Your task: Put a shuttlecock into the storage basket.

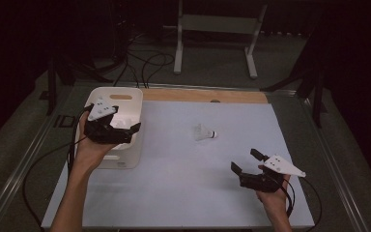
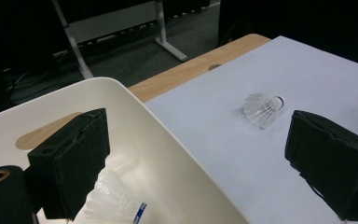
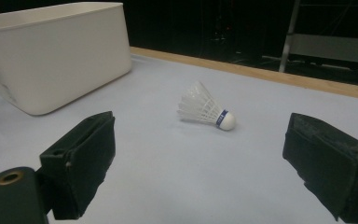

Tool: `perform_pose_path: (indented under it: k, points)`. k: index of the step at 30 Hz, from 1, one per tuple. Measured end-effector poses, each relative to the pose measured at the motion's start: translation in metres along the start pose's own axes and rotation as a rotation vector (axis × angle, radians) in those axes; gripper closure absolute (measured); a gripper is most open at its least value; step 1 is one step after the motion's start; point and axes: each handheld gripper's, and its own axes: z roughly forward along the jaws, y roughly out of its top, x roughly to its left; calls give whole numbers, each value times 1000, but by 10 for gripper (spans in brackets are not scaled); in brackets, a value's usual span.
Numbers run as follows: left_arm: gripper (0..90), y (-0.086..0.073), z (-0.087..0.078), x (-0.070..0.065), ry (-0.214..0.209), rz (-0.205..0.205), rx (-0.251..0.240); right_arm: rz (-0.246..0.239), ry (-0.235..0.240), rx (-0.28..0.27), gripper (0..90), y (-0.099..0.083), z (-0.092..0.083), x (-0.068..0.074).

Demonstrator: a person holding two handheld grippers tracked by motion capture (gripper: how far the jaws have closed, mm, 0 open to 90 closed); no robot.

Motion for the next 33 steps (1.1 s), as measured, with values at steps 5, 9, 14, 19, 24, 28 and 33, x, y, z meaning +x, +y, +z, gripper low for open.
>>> perform_pose_path:
  k: [5,9,14,19,24,28,33]
  points:
    - [69,1,3,-3,-6,0,-2,-2,1,-3,93,0,0,-1]
    - [69,2,6,-6,-13,1,-3,-3,0,-2,93,0,0,0]
    - [68,3,10,-9,-23,1,-4,-3,0,-3,93,0,0,-1]
    - [63,3,13,-12,-34,6,0,-4,1,-4,93,0,0,-1]
    - [60,5,17,-16,-45,0,-7,-2,0,-5,93,0,-1,-1]
    - [54,6,20,-18,-51,1,-9,-1,0,-5,93,1,-1,-1]
    - [47,7,25,-23,-62,6,-6,-1,0,-5,93,1,-1,-1]
